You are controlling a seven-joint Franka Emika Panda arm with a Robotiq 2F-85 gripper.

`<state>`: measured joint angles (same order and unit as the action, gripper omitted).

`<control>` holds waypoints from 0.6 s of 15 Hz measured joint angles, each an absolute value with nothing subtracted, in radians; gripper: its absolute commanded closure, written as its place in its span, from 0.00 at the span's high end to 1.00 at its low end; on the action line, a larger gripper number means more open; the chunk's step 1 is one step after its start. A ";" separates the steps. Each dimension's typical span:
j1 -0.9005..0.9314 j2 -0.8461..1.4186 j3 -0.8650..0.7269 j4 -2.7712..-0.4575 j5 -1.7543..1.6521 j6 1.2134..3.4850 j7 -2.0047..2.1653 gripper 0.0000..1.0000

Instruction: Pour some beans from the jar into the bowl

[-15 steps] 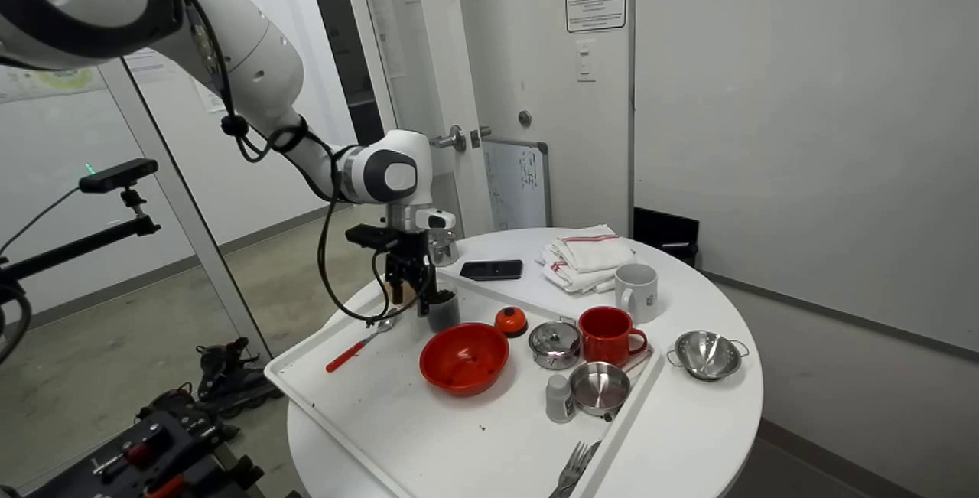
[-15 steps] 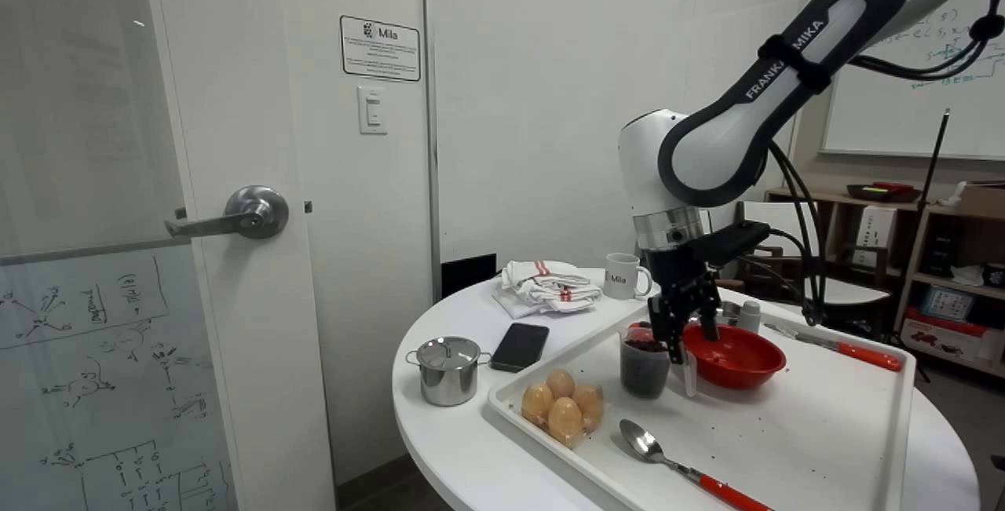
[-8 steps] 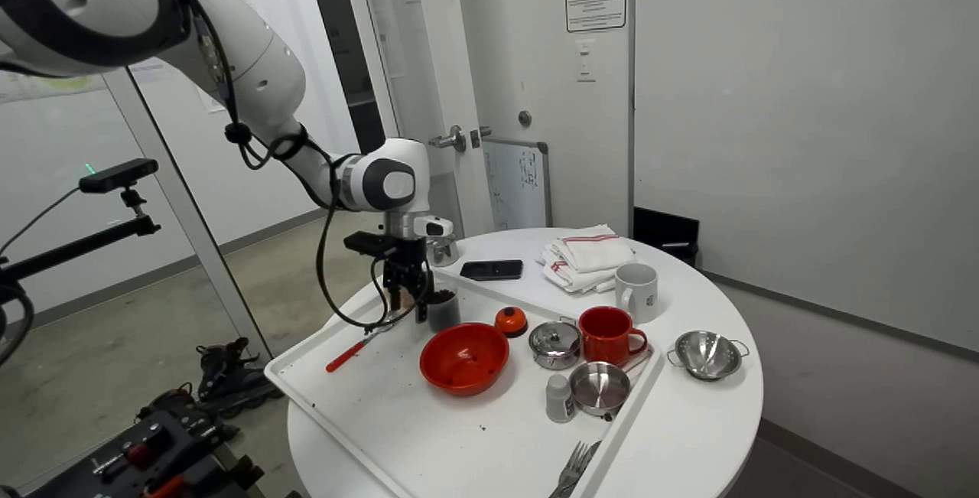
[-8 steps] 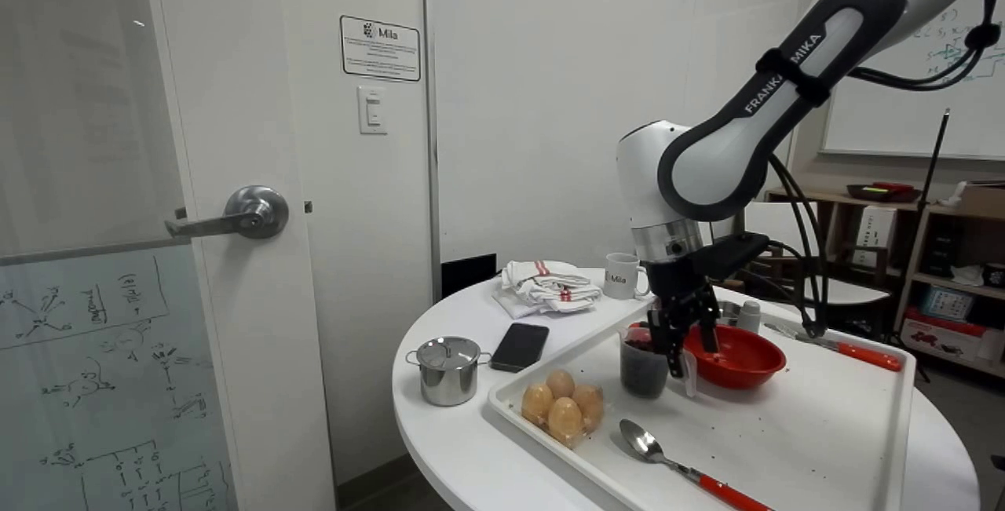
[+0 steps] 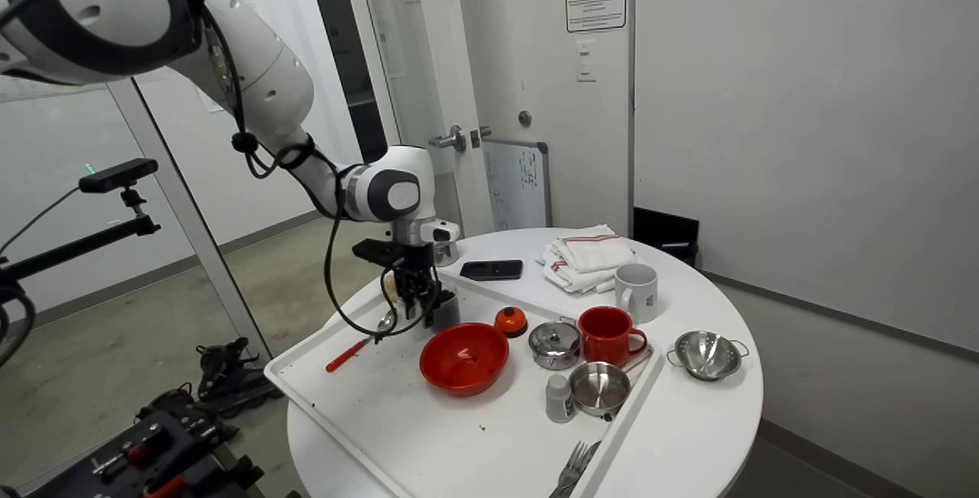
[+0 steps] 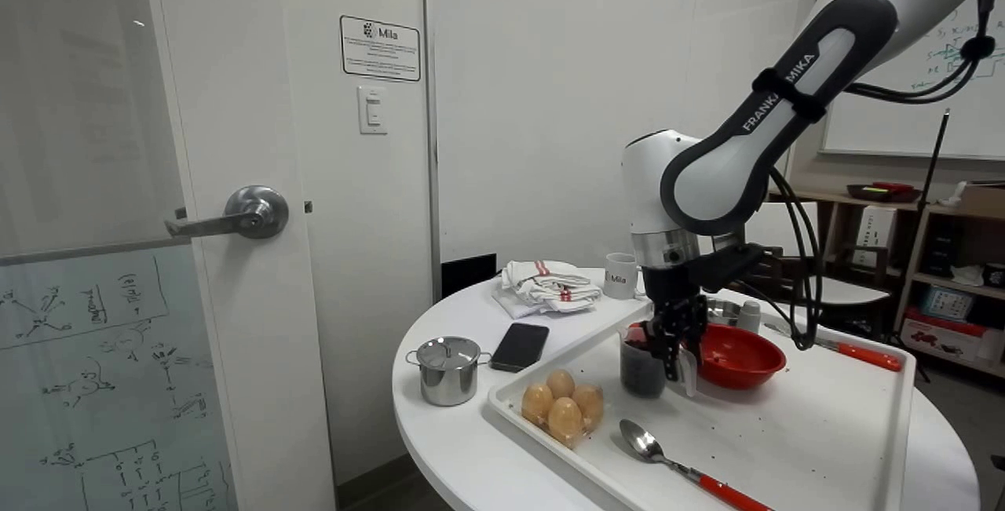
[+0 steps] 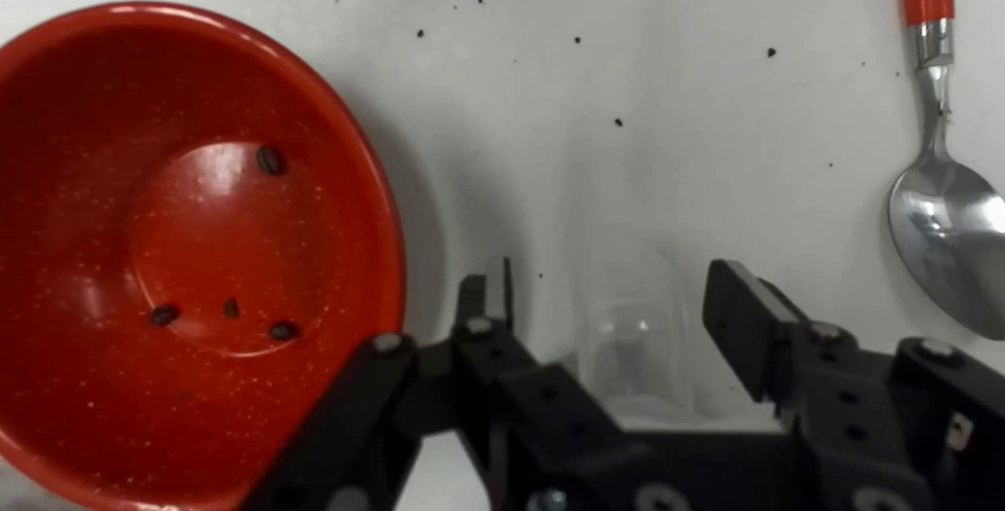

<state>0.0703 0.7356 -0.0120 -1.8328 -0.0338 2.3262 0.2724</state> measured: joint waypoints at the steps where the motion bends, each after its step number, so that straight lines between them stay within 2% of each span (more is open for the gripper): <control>1: 0.067 0.736 -0.013 -1.833 -0.034 2.333 0.270 0.26; 4: 0.058 0.737 -0.014 -1.834 -0.031 2.336 0.260 0.07; 6: 0.051 0.737 -0.012 -1.834 -0.021 2.334 0.243 0.12; 9: 0.038 0.736 -0.003 -1.832 0.001 2.320 0.208 0.12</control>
<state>0.0383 0.7360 -0.0028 -1.8321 0.0014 2.3197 0.2081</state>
